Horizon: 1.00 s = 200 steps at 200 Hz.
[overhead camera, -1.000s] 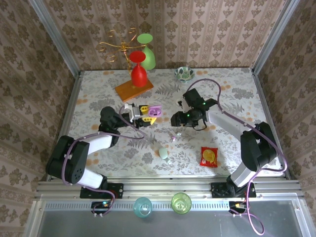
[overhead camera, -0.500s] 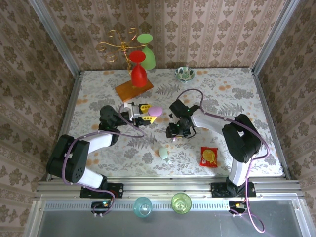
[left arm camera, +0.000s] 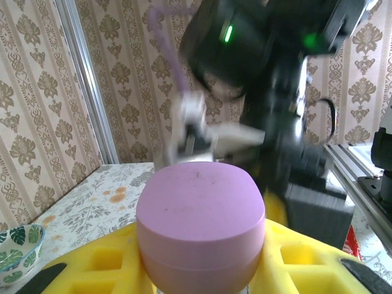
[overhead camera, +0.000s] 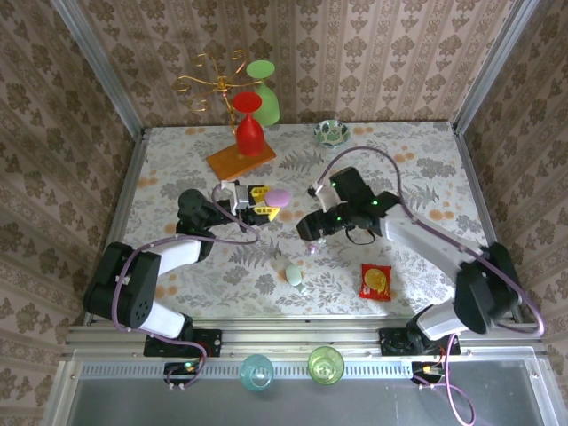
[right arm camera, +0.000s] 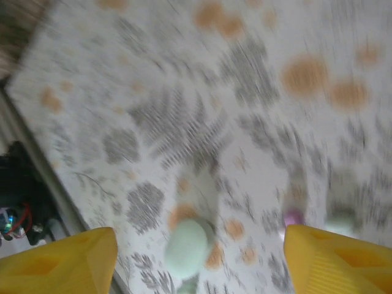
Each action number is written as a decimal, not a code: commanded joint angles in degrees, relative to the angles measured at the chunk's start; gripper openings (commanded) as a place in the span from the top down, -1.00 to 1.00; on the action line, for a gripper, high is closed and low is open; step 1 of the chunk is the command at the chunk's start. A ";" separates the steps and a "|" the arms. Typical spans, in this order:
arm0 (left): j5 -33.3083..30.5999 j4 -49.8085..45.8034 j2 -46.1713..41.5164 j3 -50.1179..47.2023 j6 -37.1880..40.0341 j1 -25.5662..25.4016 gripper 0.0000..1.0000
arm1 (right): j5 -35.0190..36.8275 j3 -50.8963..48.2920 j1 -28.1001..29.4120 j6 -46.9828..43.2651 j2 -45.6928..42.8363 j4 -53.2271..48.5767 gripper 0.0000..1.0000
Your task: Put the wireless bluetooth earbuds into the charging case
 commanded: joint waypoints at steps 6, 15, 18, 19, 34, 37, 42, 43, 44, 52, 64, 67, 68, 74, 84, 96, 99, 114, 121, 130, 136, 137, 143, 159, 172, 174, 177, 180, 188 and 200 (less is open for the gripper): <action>1.55 2.30 -0.32 -0.02 -2.63 0.36 0.51 | -5.74 -0.17 0.20 -10.66 -4.71 5.93 -0.57; 1.66 2.29 -0.26 -0.04 -2.84 0.29 0.51 | -6.73 0.78 0.20 -11.58 -4.91 6.34 -0.60; 1.65 2.30 -0.30 -0.05 -2.92 0.24 0.51 | -7.13 1.16 0.28 -11.72 -4.77 6.50 -0.60; 1.67 2.30 -0.32 -0.09 -2.93 0.21 0.51 | -7.25 1.28 0.24 -11.73 -4.71 6.57 -0.60; 2.08 2.30 -0.25 0.05 -3.34 -0.06 0.51 | -8.07 3.19 0.29 -11.47 -3.68 7.87 -0.61; 2.11 2.36 -0.24 0.05 -3.38 -0.15 0.51 | -8.08 3.53 0.29 -11.44 -3.35 8.13 -0.61; 2.22 2.30 -0.25 0.13 -3.45 -0.21 0.51 | -8.09 4.07 0.30 -11.21 -2.97 8.45 -0.61; 2.26 2.30 -0.25 0.13 -3.46 -0.24 0.51 | -8.04 4.18 0.30 -11.17 -2.84 8.55 -0.61; 2.24 2.30 -0.25 0.13 -3.51 -0.25 0.51 | -8.02 4.28 0.29 -11.15 -2.73 8.65 -0.61; 2.29 2.30 -0.25 0.20 -3.64 -0.41 0.51 | -7.71 4.99 0.29 -10.97 -1.93 9.12 -0.61; 2.39 2.30 -0.32 0.22 -3.74 -0.50 0.51 | -7.23 5.81 0.29 -10.91 -1.05 9.58 -0.60; 2.44 2.30 -0.38 0.22 -3.72 -0.59 0.51 | -7.00 6.01 0.29 -10.81 -1.04 9.66 -0.60; 2.50 2.30 -0.36 0.22 -3.69 -0.60 0.51 | -6.92 6.07 0.29 -10.79 -1.04 9.73 -0.59; 2.62 2.30 -0.29 0.22 -3.85 -0.61 0.51 | -6.46 6.39 0.30 -10.55 -0.24 10.03 -0.59; 3.01 2.30 -0.27 0.22 -3.91 -0.66 0.52 | -6.32 6.70 0.29 -10.06 0.93 10.72 -0.58; 3.17 2.30 -0.25 0.14 -4.00 -0.74 0.51 | -6.03 7.02 0.28 -9.37 1.29 11.35 -0.57; 3.29 2.30 -0.28 0.09 -4.00 -0.76 0.51 | -5.66 7.17 0.29 -9.19 1.33 11.51 -0.57; 3.51 2.30 -0.29 0.03 -4.31 -0.89 0.52 | -3.51 7.45 0.07 -8.04 1.60 12.28 -0.54; 3.71 2.30 -0.34 0.03 -4.39 -0.96 0.51 | -2.11 7.69 -0.05 -7.40 1.77 12.43 -0.53; 3.71 2.31 -0.35 0.05 -4.48 -1.00 0.51 | -1.62 7.94 -0.35 -6.90 1.81 12.73 -0.52; 3.79 2.30 -0.30 0.05 -4.39 -1.10 0.51 | -2.06 7.77 -0.61 -6.68 1.62 13.23 -0.52; 3.79 2.30 -0.32 0.05 -4.37 -1.07 0.51 | -2.17 7.83 -0.64 -6.57 1.57 13.27 -0.52; 3.84 2.23 -0.19 -0.03 -4.27 -1.00 0.52 | -2.73 7.68 -0.83 -6.31 1.49 13.83 -0.52; 3.81 2.31 0.18 -0.04 -4.01 -1.04 0.51 | -4.46 7.58 -1.10 -5.93 1.09 14.67 -0.52; 3.80 2.34 0.44 -0.07 -4.00 -1.02 0.51 | -4.91 7.59 -1.27 -5.53 0.98 14.98 -0.52; 3.82 2.31 0.45 -0.05 -4.00 -1.04 0.51 | -5.02 7.62 -1.29 -5.53 0.99 14.98 -0.52; 3.83 2.30 0.42 -0.04 -4.00 -1.05 0.51 | -5.13 7.63 -1.36 -5.52 0.99 14.98 -0.52; 3.76 2.34 0.52 -0.12 -4.00 -1.01 0.51 | -5.22 7.63 -1.49 -5.51 0.92 14.96 -0.52; 3.76 2.30 0.53 -0.07 -3.91 -1.05 0.51 | -5.31 7.63 -1.55 -5.43 0.91 14.82 -0.52; 3.87 2.30 0.46 -0.08 -3.96 -1.01 0.51 | -5.26 7.64 -1.79 -5.22 0.85 14.89 -0.53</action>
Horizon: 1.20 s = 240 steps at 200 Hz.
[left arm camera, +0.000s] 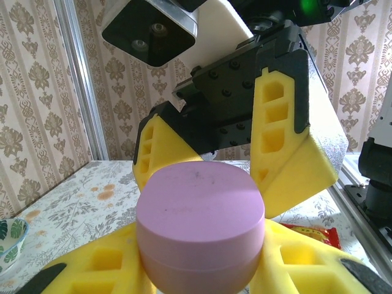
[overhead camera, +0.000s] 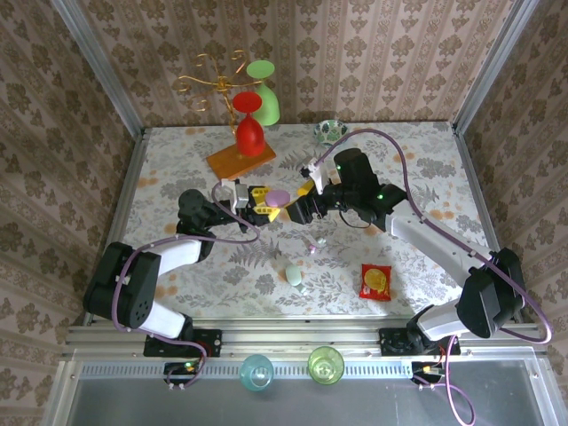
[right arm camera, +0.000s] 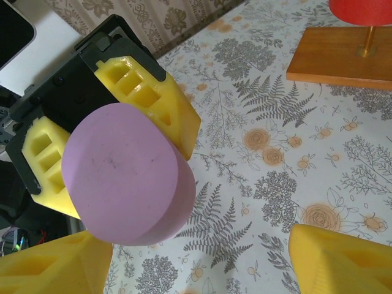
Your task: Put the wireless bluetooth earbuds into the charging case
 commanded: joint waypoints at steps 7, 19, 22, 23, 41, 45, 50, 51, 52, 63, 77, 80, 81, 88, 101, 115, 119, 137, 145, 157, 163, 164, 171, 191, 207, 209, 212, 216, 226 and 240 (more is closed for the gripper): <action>3.27 1.91 0.39 0.03 -0.68 -0.58 0.51 | -0.07 2.12 -1.38 1.41 -0.40 4.48 -0.53; 3.28 1.90 0.51 0.04 -0.63 -0.54 0.51 | -0.49 2.13 -1.60 1.56 -0.37 4.81 -0.53; 3.27 1.90 0.50 0.07 -0.56 -0.54 0.52 | -0.67 2.12 -1.64 1.57 -0.37 4.82 -0.53; 3.27 1.95 0.51 0.07 -0.55 -0.53 0.51 | -0.76 2.12 -1.64 1.57 -0.33 4.83 -0.53; 3.12 1.90 0.79 0.07 -0.54 -0.53 0.52 | -1.76 2.09 -1.73 1.58 -0.25 5.12 -0.54; 3.03 1.94 0.83 0.07 -0.48 -0.53 0.52 | -1.86 2.04 -1.73 1.63 -0.28 5.17 -0.54; 3.06 1.91 0.94 0.07 -0.50 -0.50 0.52 | -2.14 2.08 -1.73 1.58 -0.24 5.22 -0.54; 3.04 1.90 0.95 0.07 -0.48 -0.51 0.52 | -2.16 2.10 -1.73 1.58 -0.26 5.21 -0.54; 3.02 1.90 0.96 0.07 -0.47 -0.52 0.52 | -2.17 2.16 -1.73 1.58 -0.27 5.16 -0.54; 2.98 1.91 0.92 -0.01 -0.46 -0.44 0.52 | -2.18 2.16 -1.79 1.66 -0.36 5.27 -0.54; 2.76 1.90 0.91 0.16 -0.54 -0.48 0.52 | -2.39 2.06 -1.80 1.58 -0.37 5.31 -0.56; 2.70 1.90 0.96 0.17 -0.54 -0.44 0.52 | -2.52 2.11 -1.77 1.58 -0.37 5.33 -0.56; 2.68 1.90 0.91 0.16 -0.59 -0.44 0.52 | -2.57 2.12 -1.75 1.58 -0.37 5.31 -0.56; 2.67 1.90 0.96 0.25 -0.63 -0.45 0.52 | -2.84 2.12 -1.77 1.44 -0.32 5.32 -0.57; 2.79 1.96 0.96 0.55 -0.63 -0.44 0.52 | -2.86 2.25 -1.82 1.57 -0.11 5.35 -0.58; 3.12 1.90 0.81 0.60 -0.77 -0.44 0.52 | -0.86 2.46 -1.75 2.22 0.15 5.48 -0.58; 3.18 1.90 0.83 0.60 -0.81 -0.44 0.52 | -0.31 2.60 -1.82 2.47 0.24 5.55 -0.58; 3.43 1.90 0.74 0.60 -1.01 -0.47 0.52 | 2.01 2.81 -2.00 3.92 0.33 6.62 -0.58; 3.41 1.92 0.79 0.51 -1.03 -0.44 0.52 | 3.10 3.11 -2.14 4.75 0.50 6.82 -0.58; 3.44 1.91 0.89 0.45 -0.98 -0.44 0.52 | 3.25 3.97 -2.43 5.23 1.07 6.13 -0.58; 3.49 1.91 1.10 0.51 -1.02 -0.48 0.52 | 3.60 4.42 -2.48 5.61 1.29 5.81 -0.58; 3.47 1.91 1.12 0.47 -1.00 -0.46 0.52 | 3.66 4.50 -2.50 5.71 1.38 5.76 -0.58; 3.52 1.90 1.29 0.59 -0.97 -0.39 0.52 | 4.23 5.06 -2.52 6.25 1.81 4.98 -0.58; 3.38 1.90 1.33 0.53 -1.31 -0.44 0.52 | 4.12 7.19 -2.65 6.46 2.89 1.84 -0.58; 3.15 1.90 1.49 0.51 -1.17 -0.44 0.52 | 3.29 7.13 -2.69 6.74 2.71 1.36 -0.61; 3.07 1.90 1.47 0.51 -1.23 -0.44 0.52 | 3.23 7.13 -2.70 6.80 2.71 1.31 -0.61; 2.95 1.90 1.46 0.51 -1.29 -0.44 0.52 | 3.05 7.12 -2.70 6.89 2.65 1.16 -0.61; 2.81 1.90 1.49 0.51 -1.35 -0.44 0.52 | 2.71 7.09 -2.66 6.78 2.58 0.87 -0.62; 2.22 1.90 1.58 0.56 -1.63 -0.44 0.52 | 1.60 7.05 -2.70 6.61 2.14 0.51 -0.64; 0.83 1.97 1.99 0.68 -2.44 -0.31 0.51 | -0.33 6.49 -2.70 6.63 1.37 0.52 -0.66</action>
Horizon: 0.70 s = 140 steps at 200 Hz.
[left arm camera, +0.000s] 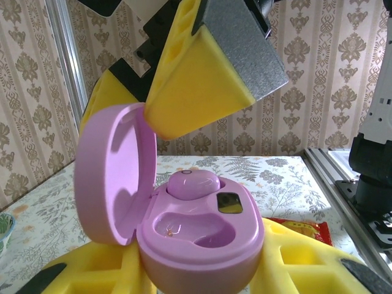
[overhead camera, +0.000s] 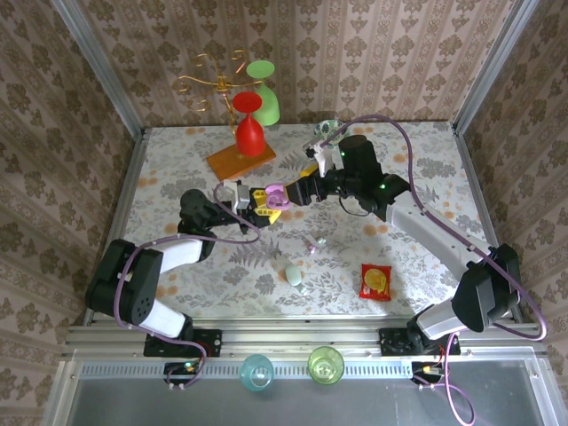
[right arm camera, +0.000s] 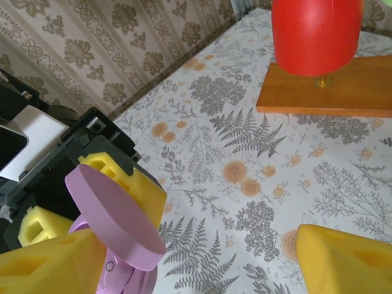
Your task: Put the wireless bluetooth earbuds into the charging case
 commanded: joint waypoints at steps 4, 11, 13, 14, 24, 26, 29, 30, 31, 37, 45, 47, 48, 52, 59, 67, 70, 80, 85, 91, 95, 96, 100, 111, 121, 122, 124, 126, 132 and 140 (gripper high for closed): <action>-0.87 1.86 0.74 0.66 -2.11 -0.24 0.51 | -2.88 1.30 -0.23 0.82 -1.11 -1.19 -0.66; -1.62 1.86 0.90 0.66 -2.28 -0.30 0.51 | -3.42 1.02 -0.25 0.97 -1.49 -1.11 -0.67; -1.80 1.86 0.85 0.66 -2.34 -0.28 0.52 | -3.55 0.94 -0.25 1.09 -1.62 -1.10 -0.68; -1.88 1.86 0.85 0.71 -2.37 -0.29 0.52 | -3.57 0.93 -0.25 1.11 -1.70 -1.10 -0.68; -2.69 1.86 1.11 0.84 -2.78 -0.27 0.52 | -4.22 0.26 -0.25 1.30 -2.40 -0.80 -0.69; -2.86 1.86 1.24 0.90 -2.82 -0.30 0.52 | -4.36 0.12 -0.25 1.37 -2.58 -0.72 -0.69; -3.05 1.86 1.30 0.90 -2.91 -0.30 0.52 | -4.65 -0.18 -0.25 1.45 -2.88 -0.48 -0.70; -3.16 1.86 1.33 0.96 -2.96 -0.26 0.52 | -4.69 -0.29 -0.25 1.47 -2.95 -0.40 -0.70; -3.22 1.86 1.31 0.99 -3.03 -0.24 0.52 | -4.76 -0.39 -0.25 1.52 -3.03 -0.31 -0.70; -3.50 1.90 1.45 1.08 -3.18 -0.23 0.52 | -5.20 -1.09 -0.25 1.73 -3.72 0.46 -0.71; -3.98 1.86 1.67 1.10 -3.21 -0.30 0.52 | -5.68 -2.26 -0.24 2.36 -3.90 1.69 -0.72; -4.09 1.86 1.66 1.06 -3.19 -0.24 0.52 | -5.83 -2.60 -0.25 2.53 -4.82 2.01 -0.72; -4.12 1.86 1.65 1.04 -3.19 -0.23 0.52 | -5.85 -2.77 -0.25 2.62 -5.32 2.26 -0.73; -4.29 1.86 1.71 0.97 -3.12 -0.17 0.52 | -6.17 -3.52 -0.33 3.01 -6.25 3.26 -0.73; -4.41 1.86 1.86 1.01 -3.12 -0.13 0.52 | -6.40 -5.09 -0.35 4.01 -7.22 5.33 -0.74; -4.43 1.86 1.90 1.05 -3.18 -0.05 0.52 | -6.34 -6.47 -0.64 5.26 -8.28 6.86 -0.74; -4.54 1.86 1.95 1.02 -3.18 -0.04 0.52 | -6.36 -6.93 -0.77 5.66 -8.62 7.20 -0.74; -4.61 1.86 1.93 1.06 -3.35 0.18 0.52 | -6.41 -8.55 -1.32 6.88 -9.85 8.20 -0.75; -4.75 1.88 1.90 1.02 -3.38 0.30 0.52 | -6.38 -9.31 -1.58 7.39 -10.48 8.46 -0.75; -4.84 1.86 1.90 1.02 -3.45 0.44 0.52 | -6.10 -10.46 -2.01 8.00 -11.10 8.63 -0.75; -4.88 1.86 1.91 1.02 -3.49 0.48 0.52 | -5.76 -11.27 -2.28 8.53 -11.51 8.73 -0.75; -4.91 1.86 1.90 1.02 -3.51 0.48 0.52 | -5.69 -11.46 -2.41 8.61 -11.62 8.74 -0.74; -4.94 1.86 1.97 1.02 -3.54 0.57 0.52 | -5.29 -12.19 -2.81 9.11 -12.02 8.74 -0.74; -4.87 1.86 1.86 1.02 -3.60 0.80 0.52 | -3.93 -14.21 -4.08 10.70 -12.25 7.83 -0.71; -5.02 1.86 1.86 1.01 -3.54 0.84 0.52 | -2.40 -15.33 -5.34 12.02 -11.51 5.42 -0.67; -5.02 1.86 1.83 1.01 -3.54 0.84 0.52 | -2.25 -15.38 -5.43 12.15 -11.35 5.15 -0.66; -4.98 1.86 1.88 1.02 -3.54 0.90 0.52 | -1.70 -15.53 -5.63 12.36 -11.08 4.59 -0.66; -4.91 1.86 1.89 1.02 -3.47 0.85 0.52 | -1.34 -15.63 -5.82 12.55 -10.79 3.88 -0.65; -4.94 1.86 1.79 0.93 -3.45 0.92 0.52 | 0.06 -15.70 -6.19 12.80 -9.66 1.66 -0.62; -4.93 1.86 1.67 0.85 -3.36 0.93 0.52 | 1.86 -15.44 -6.27 12.58 -7.86 -1.94 -0.60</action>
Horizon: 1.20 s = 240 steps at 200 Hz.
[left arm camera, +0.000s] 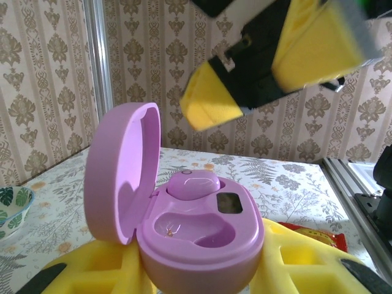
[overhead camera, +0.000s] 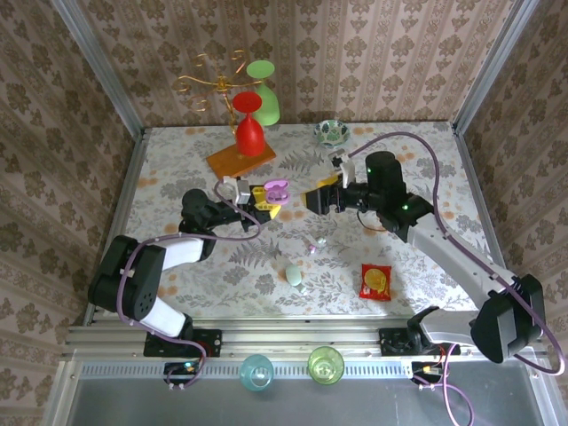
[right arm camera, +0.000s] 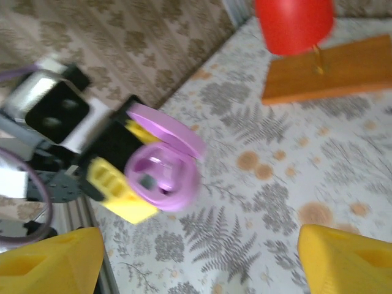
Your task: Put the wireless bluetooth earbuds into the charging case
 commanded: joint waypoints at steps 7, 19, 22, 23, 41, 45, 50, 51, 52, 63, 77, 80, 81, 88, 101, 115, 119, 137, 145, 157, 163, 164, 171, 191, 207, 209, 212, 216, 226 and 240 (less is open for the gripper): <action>-0.02 1.88 -0.28 0.76 -0.77 0.55 0.52 | 5.51 -1.12 -1.27 2.74 4.98 -9.48 -0.59; 0.00 1.88 -0.46 0.58 -0.68 0.66 0.52 | 6.20 -0.76 -1.22 3.76 8.59 -12.26 -0.48; 0.05 1.88 -0.57 0.58 -0.64 0.69 0.52 | 6.31 -0.70 -1.29 4.32 9.46 -12.79 -0.44; 0.06 1.88 -0.56 0.62 -0.65 0.67 0.52 | 6.30 -0.67 -1.24 4.46 9.76 -12.91 -0.42; 0.07 1.88 -0.86 0.35 -0.64 0.84 0.52 | 2.70 -0.35 -1.09 5.81 15.12 -13.90 -0.37; 0.07 1.88 -0.88 0.27 -0.67 0.84 0.52 | 1.54 -0.21 -0.90 5.92 16.31 -14.03 -0.37; 0.07 1.88 -0.93 0.20 -0.66 0.86 0.52 | 0.38 0.03 -0.73 5.98 17.72 -14.12 -0.36; 0.07 1.88 -0.92 0.21 -0.71 0.85 0.52 | 0.13 0.13 -0.66 5.95 17.98 -14.10 -0.36; 0.07 1.88 -0.92 0.22 -0.65 0.84 0.52 | -0.08 0.22 -0.58 5.94 18.24 -14.09 -0.36; 0.23 1.88 -0.91 0.22 -0.79 0.84 0.52 | -1.53 1.15 0.44 5.17 21.15 -14.47 -0.33; 0.38 1.88 -1.06 0.27 -0.92 0.84 0.52 | -1.85 2.47 1.62 4.09 24.24 -14.84 -0.27; 0.31 1.88 -1.02 0.23 -0.87 0.84 0.52 | -1.80 2.76 1.85 3.97 24.94 -14.91 -0.26; 0.32 1.88 -1.10 0.23 -0.86 0.84 0.52 | -1.79 2.90 1.91 3.94 25.15 -14.94 -0.25; 0.25 1.88 -1.25 0.18 -0.83 0.86 0.52 | -1.79 3.56 2.29 3.77 26.46 -15.00 -0.21; 0.24 1.83 -1.52 -0.03 -0.81 0.93 0.52 | -1.34 4.59 3.09 3.31 28.33 -15.51 -0.18; 0.30 1.80 -1.78 -0.21 -0.77 1.01 0.52 | -0.65 5.19 3.89 2.92 29.37 -15.62 -0.15; 0.25 1.83 -1.79 -0.28 -0.76 1.01 0.52 | -0.49 5.25 3.98 2.92 29.92 -15.56 -0.14; 0.35 1.73 -1.88 -0.30 -0.81 1.10 0.52 | 0.18 5.79 4.18 2.60 31.36 -16.15 -0.13; 0.42 1.80 -1.89 -0.21 -0.85 1.12 0.52 | 0.90 5.91 4.25 2.28 31.81 -16.47 -0.13; 0.42 1.80 -1.99 -0.15 -0.78 1.13 0.52 | 1.96 5.85 4.26 1.82 32.00 -16.88 -0.13; 0.54 1.79 -1.92 -0.14 -0.80 1.10 0.52 | 2.16 5.63 4.25 1.46 32.01 -16.58 -0.13; 0.52 1.79 -1.94 -0.14 -0.78 1.15 0.52 | 2.30 5.61 4.29 1.40 32.03 -16.56 -0.13; 0.51 1.81 -1.92 -0.05 -0.85 1.10 0.52 | 2.60 5.37 4.25 1.14 32.04 -16.50 -0.14; 0.59 1.81 -1.81 0.03 -0.85 1.17 0.52 | 3.08 5.59 4.26 0.32 32.51 -17.88 -0.14; 0.68 1.77 -1.72 0.14 -0.78 1.19 0.52 | 2.84 5.53 4.38 -0.10 32.65 -18.31 -0.13; 0.70 1.85 -1.73 0.18 -0.81 1.19 0.52 | 2.79 5.53 4.34 -0.20 32.58 -18.42 -0.13; 0.75 1.75 -1.72 0.09 -0.81 1.19 0.52 | 2.83 5.53 4.40 -0.31 32.63 -18.59 -0.13; 0.70 1.85 -1.71 0.20 -0.84 1.19 0.52 | 3.02 5.68 4.49 -0.51 32.64 -19.05 -0.13; 0.68 1.77 -1.75 0.22 -0.85 1.19 0.53 | 4.29 6.17 4.84 -1.34 32.65 -20.67 -0.13; 0.73 1.79 -1.71 0.22 -0.81 1.19 0.52 | 6.78 7.19 5.60 -2.94 32.55 -23.48 -0.13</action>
